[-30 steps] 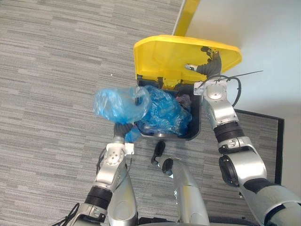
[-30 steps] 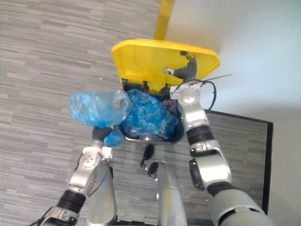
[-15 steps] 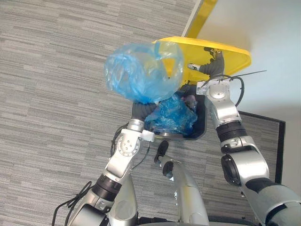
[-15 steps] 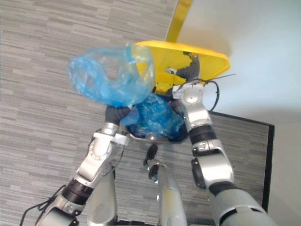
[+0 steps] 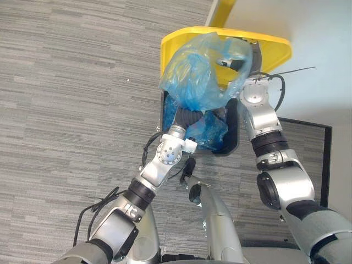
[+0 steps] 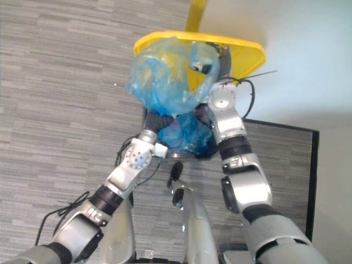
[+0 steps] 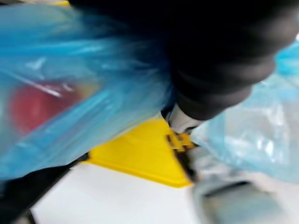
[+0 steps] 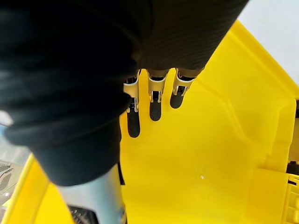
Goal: Gather rubbish on tea table into small bin, then transfer packed bag to large trash can.
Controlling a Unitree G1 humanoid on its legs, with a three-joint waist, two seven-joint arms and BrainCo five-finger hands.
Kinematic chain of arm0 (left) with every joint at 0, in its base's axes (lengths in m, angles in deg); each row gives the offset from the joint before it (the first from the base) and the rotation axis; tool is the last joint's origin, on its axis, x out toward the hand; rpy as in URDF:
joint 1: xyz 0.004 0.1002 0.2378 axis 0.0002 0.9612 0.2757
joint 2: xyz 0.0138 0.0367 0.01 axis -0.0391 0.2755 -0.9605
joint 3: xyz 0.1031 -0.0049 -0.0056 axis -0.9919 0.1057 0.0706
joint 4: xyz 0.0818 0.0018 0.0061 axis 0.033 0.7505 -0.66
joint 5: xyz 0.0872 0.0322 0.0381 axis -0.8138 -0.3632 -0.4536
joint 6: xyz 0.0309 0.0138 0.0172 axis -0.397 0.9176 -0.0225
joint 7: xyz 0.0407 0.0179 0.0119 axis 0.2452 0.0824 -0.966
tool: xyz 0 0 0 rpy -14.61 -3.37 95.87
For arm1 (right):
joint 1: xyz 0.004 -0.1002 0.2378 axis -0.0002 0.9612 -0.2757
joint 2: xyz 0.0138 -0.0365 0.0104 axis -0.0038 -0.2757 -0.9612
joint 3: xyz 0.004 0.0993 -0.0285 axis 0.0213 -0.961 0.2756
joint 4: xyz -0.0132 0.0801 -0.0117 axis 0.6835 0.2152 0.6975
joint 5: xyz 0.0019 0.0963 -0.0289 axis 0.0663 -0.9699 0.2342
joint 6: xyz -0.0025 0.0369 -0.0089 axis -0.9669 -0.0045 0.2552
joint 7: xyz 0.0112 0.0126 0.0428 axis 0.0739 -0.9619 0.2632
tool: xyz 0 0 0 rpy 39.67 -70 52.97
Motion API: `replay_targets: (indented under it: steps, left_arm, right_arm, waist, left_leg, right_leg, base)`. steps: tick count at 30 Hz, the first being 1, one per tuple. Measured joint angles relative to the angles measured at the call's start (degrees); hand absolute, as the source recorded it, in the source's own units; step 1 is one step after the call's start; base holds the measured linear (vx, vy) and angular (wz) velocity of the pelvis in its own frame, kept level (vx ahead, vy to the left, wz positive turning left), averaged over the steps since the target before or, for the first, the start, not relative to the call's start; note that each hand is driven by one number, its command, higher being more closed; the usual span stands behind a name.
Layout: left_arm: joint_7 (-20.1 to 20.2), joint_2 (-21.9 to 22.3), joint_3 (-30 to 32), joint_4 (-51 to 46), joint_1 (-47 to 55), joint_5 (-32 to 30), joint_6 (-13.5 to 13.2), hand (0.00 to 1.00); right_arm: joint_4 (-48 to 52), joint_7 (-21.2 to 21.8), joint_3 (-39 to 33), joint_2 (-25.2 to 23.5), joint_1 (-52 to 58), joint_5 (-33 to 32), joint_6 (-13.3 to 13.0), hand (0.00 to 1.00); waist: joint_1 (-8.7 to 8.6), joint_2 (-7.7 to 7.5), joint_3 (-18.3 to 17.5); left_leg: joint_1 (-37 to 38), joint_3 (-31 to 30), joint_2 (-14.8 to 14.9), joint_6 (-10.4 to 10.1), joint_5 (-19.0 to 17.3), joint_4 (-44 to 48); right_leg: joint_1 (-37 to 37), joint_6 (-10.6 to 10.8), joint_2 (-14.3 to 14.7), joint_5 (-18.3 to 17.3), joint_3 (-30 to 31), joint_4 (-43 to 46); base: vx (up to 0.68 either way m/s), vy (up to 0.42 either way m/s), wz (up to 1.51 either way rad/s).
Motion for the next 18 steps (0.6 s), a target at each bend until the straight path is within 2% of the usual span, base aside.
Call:
replay_targets:
  steps: [4, 5, 9, 10, 13, 18]
  left_arm:
    - [0.2, 0.0, 1.5, 5.8, -3.0, 0.0, 1.1, 1.00]
    - [0.2, -0.3, 2.0, 7.6, -3.9, 0.0, 1.4, 1.00]
    - [0.6, -0.4, 2.0, 11.7, -5.1, -0.1, 1.8, 1.00]
    - [1.5, -0.4, 2.0, 13.3, -5.2, -1.0, 1.9, 0.00]
    - [2.1, -0.4, 2.2, 15.9, -5.8, -3.2, 2.1, 0.00]
    - [2.2, -0.4, 5.2, 18.4, -6.2, -7.9, 4.0, 0.00]
  right_arm:
    - [0.0, 0.6, 0.8, -0.2, -1.6, 0.0, 0.1, 0.00]
    - [0.0, 0.7, 0.8, -0.4, -2.7, 0.0, 0.1, 0.00]
    - [0.0, 0.7, 1.9, -0.4, -4.6, 0.0, 0.1, 0.00]
    - [0.0, 0.7, 2.0, -0.5, -5.4, 0.0, 0.1, 0.00]
    - [0.0, 0.7, 2.1, -0.5, -6.1, 0.0, 0.0, 0.00]
    - [-2.1, 0.7, 2.9, -0.6, -7.5, 0.0, -0.1, 0.00]
  waist:
    - [-0.82, -0.77, 0.3]
    - [-0.94, -1.56, 0.5]
    - [-2.14, -1.68, 0.5]
    - [-2.71, -1.72, 0.5]
    - [-2.85, -1.78, 0.6]
    - [-2.91, -2.13, 0.8]
  left_leg:
    - [-1.7, 0.4, 0.8, 0.2, -0.6, 1.7]
    - [-2.4, 1.2, 0.8, 0.4, -0.7, 1.8]
    - [-4.1, 1.1, 0.9, 0.5, -0.8, 2.5]
    - [-4.8, 1.2, 1.0, 0.7, -1.0, 2.8]
    - [-6.0, 1.5, 1.2, 0.6, -1.2, 3.5]
    - [-6.6, 1.8, 1.4, 0.5, -1.4, 3.9]
  right_leg:
    - [-1.1, 0.3, 0.8, 1.0, 0.8, -0.7]
    - [-2.1, 0.7, 0.9, 1.3, 1.5, -0.7]
    - [-3.4, 0.7, 1.0, 1.8, 1.4, -1.1]
    - [-4.0, 0.4, 1.0, 2.0, 1.5, -1.1]
    - [-5.1, -0.4, 1.1, 2.5, 1.6, -1.0]
    - [-5.9, -0.7, 1.1, 2.8, 1.8, -0.5]
  base:
    - [-0.09, 0.017, -0.17]
    - [-0.06, -0.001, -0.14]
    - [-0.08, -0.002, -0.07]
    - [-0.04, 0.000, -0.06]
    - [-0.04, 0.002, -0.09]
    - [-0.04, -0.003, -0.03]
